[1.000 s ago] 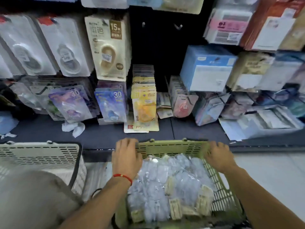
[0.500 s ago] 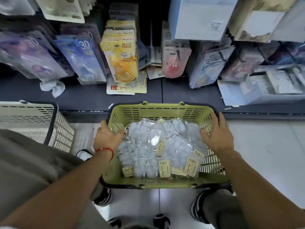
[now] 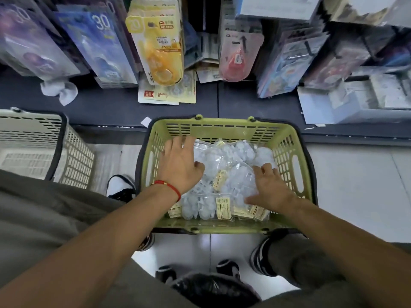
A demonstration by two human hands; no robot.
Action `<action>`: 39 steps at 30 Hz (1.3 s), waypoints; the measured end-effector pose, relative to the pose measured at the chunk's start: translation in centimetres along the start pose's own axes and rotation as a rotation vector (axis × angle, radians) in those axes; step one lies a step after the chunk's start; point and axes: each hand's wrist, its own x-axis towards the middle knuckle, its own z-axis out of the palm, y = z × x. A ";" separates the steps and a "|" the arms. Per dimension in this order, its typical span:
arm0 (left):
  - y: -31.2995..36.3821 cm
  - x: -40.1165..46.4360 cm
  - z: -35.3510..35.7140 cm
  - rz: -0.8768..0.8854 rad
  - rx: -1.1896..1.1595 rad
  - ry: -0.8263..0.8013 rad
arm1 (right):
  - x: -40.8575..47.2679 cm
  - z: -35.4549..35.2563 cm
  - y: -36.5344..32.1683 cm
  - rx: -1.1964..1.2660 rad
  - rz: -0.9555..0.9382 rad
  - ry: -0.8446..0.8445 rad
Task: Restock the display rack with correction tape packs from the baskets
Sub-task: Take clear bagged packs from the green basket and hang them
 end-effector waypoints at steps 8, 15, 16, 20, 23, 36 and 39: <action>-0.1 1.1 1.1 -0.193 -0.236 -0.100 | 3.3 -4.7 2.8 0.386 -0.048 -0.271; 2.3 -0.4 1.5 -0.543 -1.028 -0.118 | 2.2 -8.9 0.2 1.092 -0.123 -0.253; 2.5 -0.7 1.6 -0.614 -1.154 -0.191 | 1.8 -8.4 -1.3 1.139 -0.138 -0.245; 1.6 -2.2 2.7 -0.645 -1.343 -0.133 | 1.8 -5.4 -5.9 1.186 -0.145 -0.242; -0.8 -3.9 2.6 -0.577 -1.180 0.037 | 2.1 -2.5 -6.9 1.009 -0.111 -0.035; -6.1 -6.0 -0.2 -0.477 -1.098 0.423 | 0.0 1.0 -1.8 0.922 -0.055 -0.011; -5.2 -5.8 0.6 -0.497 -1.135 0.389 | -1.3 -1.4 -1.3 1.369 -0.035 -0.014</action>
